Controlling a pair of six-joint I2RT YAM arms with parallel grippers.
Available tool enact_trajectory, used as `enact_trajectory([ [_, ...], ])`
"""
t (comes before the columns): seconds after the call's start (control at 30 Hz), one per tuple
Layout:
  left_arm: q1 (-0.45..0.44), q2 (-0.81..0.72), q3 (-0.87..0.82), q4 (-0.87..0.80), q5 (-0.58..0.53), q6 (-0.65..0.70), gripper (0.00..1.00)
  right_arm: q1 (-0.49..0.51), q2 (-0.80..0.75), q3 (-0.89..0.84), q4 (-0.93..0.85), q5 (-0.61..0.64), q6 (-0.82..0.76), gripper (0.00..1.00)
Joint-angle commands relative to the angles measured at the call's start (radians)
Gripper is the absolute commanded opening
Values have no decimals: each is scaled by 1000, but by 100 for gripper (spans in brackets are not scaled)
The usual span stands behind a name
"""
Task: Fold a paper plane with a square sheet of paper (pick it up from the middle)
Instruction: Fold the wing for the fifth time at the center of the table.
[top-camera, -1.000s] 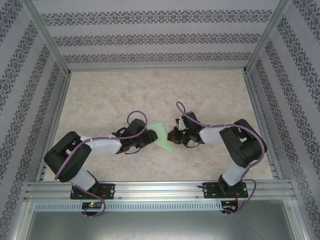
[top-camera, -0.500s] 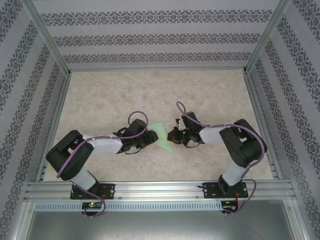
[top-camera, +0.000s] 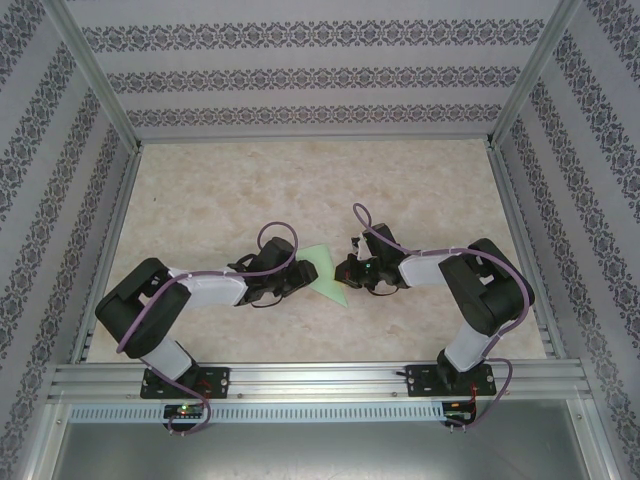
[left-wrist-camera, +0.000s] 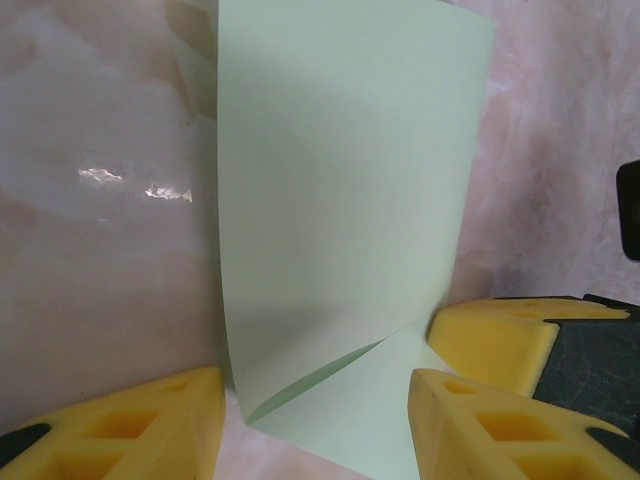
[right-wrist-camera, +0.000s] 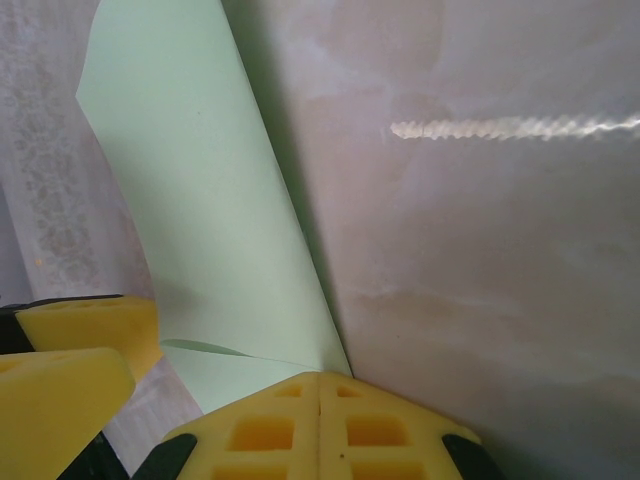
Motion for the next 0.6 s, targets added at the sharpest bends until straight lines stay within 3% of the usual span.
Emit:
enact_trajectory([
  [0.0,-14,34,26,28,-5,-7,53,9,18,-34,-59,85,1,3],
  [0.57,-16,28,53,57,15,11,32,11,16,-32,-55,85,2,3],
])
